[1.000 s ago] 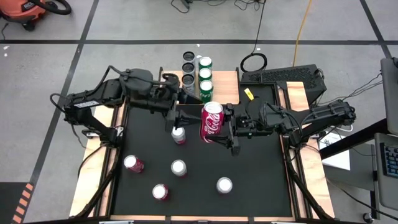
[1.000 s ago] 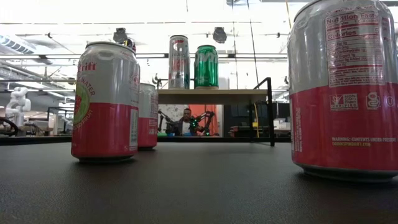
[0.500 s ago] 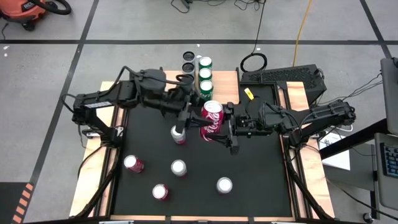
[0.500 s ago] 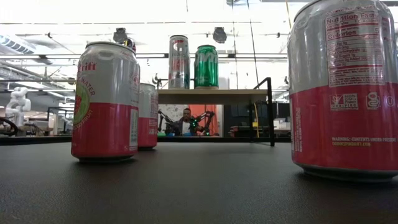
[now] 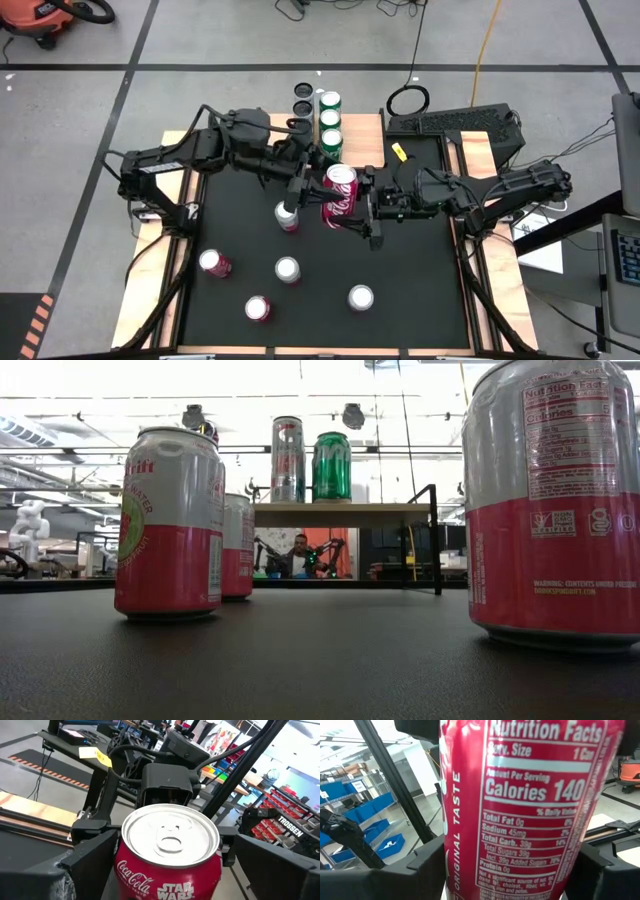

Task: Place canned beverage on shelf
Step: Put the top right red white soda can on the shelf

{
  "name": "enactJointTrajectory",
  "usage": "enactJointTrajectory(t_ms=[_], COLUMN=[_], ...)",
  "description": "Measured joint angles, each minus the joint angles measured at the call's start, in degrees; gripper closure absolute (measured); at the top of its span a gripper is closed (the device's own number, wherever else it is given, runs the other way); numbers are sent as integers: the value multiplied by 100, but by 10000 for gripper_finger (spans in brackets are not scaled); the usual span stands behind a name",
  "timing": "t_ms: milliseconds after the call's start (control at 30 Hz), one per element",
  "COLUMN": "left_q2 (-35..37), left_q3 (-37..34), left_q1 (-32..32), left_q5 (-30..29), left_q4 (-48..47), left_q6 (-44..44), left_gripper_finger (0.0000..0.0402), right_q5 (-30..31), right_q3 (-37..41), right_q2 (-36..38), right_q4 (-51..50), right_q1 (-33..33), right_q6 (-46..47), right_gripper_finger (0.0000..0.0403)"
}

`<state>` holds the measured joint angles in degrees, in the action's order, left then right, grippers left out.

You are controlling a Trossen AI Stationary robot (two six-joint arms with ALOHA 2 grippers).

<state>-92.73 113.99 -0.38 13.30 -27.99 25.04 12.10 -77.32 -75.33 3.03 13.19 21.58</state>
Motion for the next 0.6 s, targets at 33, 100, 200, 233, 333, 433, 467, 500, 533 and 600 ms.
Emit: enactJointTrajectory(t_ms=[33, 100, 200, 233, 333, 433, 467, 500, 533, 600], left_q2=[0, -21, -44, -44, -44, -44, -44, -44, -44, -44], left_q3=[0, 0, 0, 0, 0, 0, 0, 0, 0, 0], left_q1=[0, 0, 0, 0, 1, 4, 4, 4, 4, 4], left_q5=[4, 2, 6, 6, 0, -4, -7, -14, -26, -26], left_q4=[-4, 15, 0, -9, -6, -15, -15, -15, -18, -26], left_q6=[2, 9, 6, 6, 2, -27, -33, -35, -35, -63], left_gripper_finger=[2, 2, 2, 2, 11, 33, 42, 52, 62, 81], right_q5=[0, 0, 4, 6, 5, 6, 4, 2, 0, -11], right_q3=[0, 0, 0, 0, 0, 0, 0, 0, 0, 0], right_q2=[0, 0, 0, 0, 0, 0, 0, 0, 0, 0], right_q4=[-4, 2, -17, -29, -27, -26, -24, -22, -22, -4], right_q1=[-1, -2, -11, -13, -32, -36, -42, -44, -44, -44], right_q6=[0, 1, 4, 5, 11, 4, 2, 2, 2, 9], right_gripper_finger=[126, 126, 126, 126, 126, 126, 126, 126, 126, 126])
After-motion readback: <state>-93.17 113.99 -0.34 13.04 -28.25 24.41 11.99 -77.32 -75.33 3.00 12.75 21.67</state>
